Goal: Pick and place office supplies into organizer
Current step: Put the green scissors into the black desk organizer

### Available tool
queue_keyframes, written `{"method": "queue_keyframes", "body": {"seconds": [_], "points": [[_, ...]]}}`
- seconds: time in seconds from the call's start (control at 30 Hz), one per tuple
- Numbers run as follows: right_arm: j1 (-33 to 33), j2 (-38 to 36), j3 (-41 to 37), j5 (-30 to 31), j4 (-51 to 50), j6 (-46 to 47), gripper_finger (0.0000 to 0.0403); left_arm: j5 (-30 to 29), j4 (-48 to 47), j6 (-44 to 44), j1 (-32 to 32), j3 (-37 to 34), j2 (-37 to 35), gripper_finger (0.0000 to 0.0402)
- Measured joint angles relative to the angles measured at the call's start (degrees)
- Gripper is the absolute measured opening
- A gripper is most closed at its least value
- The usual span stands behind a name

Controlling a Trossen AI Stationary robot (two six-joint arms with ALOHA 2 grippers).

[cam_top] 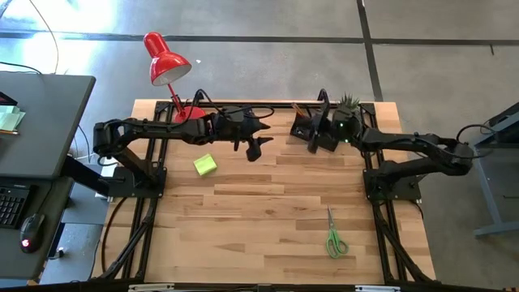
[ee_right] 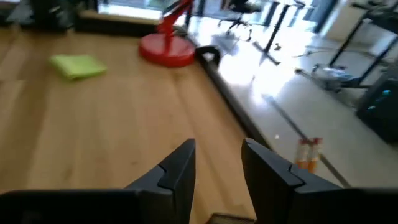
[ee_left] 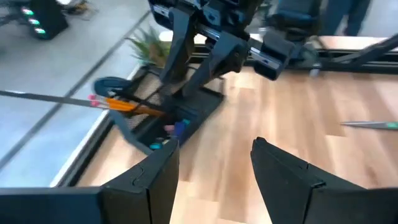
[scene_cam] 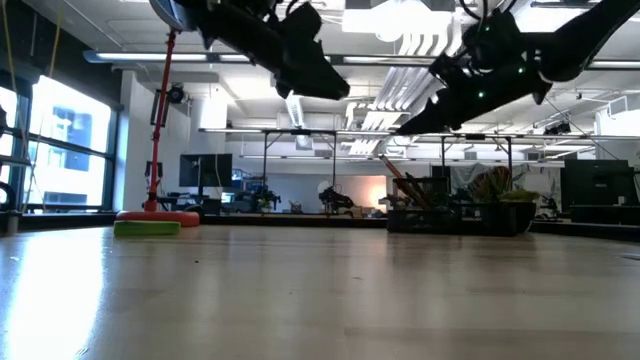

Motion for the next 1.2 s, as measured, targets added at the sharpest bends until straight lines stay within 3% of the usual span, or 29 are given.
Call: {"method": "queue_keyframes", "body": {"seconds": [0.23, 0.43, 0.7, 0.8, 0.97, 1.2], "points": [[8.89, -3.49, 3.69, 2.33, -14.81, -0.96, 0.0118, 5.72, -5.43, -2.75, -1.30, 0.00, -0.63, 0.0184], [18.97, -3.36, 8.88, 1.55, -33.66, -5.75, 0.0119, 4.20, -10.82, 3.24, -3.90, -0.02, -1.08, 0.0184], [34.68, -3.24, 17.59, 2.90, -57.61, -8.50, 0.0119, 4.01, -11.07, 7.81, -6.91, -0.02, -1.20, 0.0184], [40.28, -1.92, 18.52, 5.49, -59.60, -7.80, 0.0119, 3.98, -11.39, 8.30, -7.67, -0.02, -1.20, 0.0184], [48.10, 3.55, 18.53, 4.58, -61.12, -5.70, 0.0119, 3.58, -11.35, 8.05, -7.98, -0.02, -1.20, 0.0184], [57.57, 12.19, 19.11, 7.47, -62.99, -7.59, 0.0119, 3.43, -12.92, 0.02, -9.06, -0.02, -1.20, 0.0184]]}}
